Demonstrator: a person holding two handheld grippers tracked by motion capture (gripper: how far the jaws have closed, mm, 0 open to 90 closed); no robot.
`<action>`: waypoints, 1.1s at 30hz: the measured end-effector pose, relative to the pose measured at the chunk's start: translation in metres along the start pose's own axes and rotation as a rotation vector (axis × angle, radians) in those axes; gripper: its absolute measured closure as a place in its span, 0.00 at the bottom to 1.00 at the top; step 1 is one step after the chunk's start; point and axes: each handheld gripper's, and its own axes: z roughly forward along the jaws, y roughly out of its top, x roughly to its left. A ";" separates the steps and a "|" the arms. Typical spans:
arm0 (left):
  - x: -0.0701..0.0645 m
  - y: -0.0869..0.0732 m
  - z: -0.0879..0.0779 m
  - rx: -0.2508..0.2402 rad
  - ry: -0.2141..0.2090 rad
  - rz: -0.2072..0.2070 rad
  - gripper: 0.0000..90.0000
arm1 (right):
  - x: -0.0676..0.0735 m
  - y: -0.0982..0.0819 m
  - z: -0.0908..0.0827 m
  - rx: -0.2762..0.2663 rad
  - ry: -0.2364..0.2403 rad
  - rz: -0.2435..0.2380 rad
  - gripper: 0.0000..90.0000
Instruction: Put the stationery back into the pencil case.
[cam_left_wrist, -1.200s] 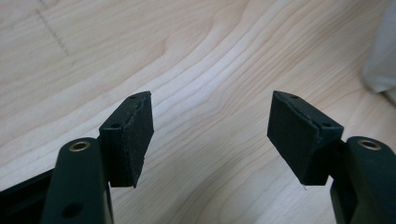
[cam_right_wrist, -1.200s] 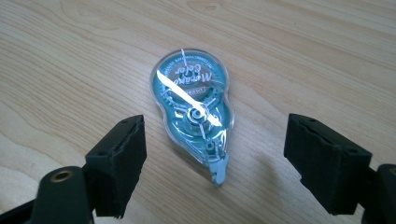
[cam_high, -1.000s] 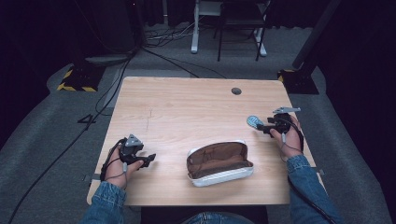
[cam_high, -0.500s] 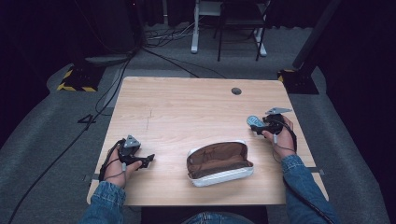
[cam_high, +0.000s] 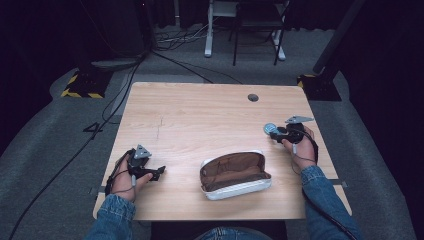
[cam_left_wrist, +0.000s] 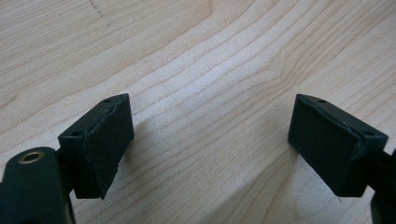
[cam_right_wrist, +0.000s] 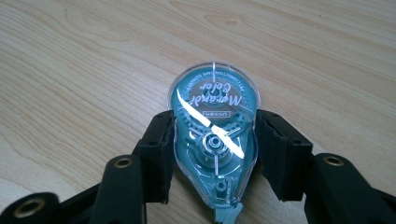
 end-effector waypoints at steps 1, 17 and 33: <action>0.000 0.000 0.000 0.000 0.000 0.000 0.16 | 0.000 0.000 -0.001 0.004 -0.003 0.002 0.55; 0.001 0.001 0.001 -0.001 0.000 -0.002 0.16 | 0.006 0.005 -0.012 0.056 -0.001 0.024 0.56; 0.002 0.004 0.004 0.001 -0.001 0.010 0.15 | 0.019 0.025 -0.048 0.014 0.022 0.005 0.56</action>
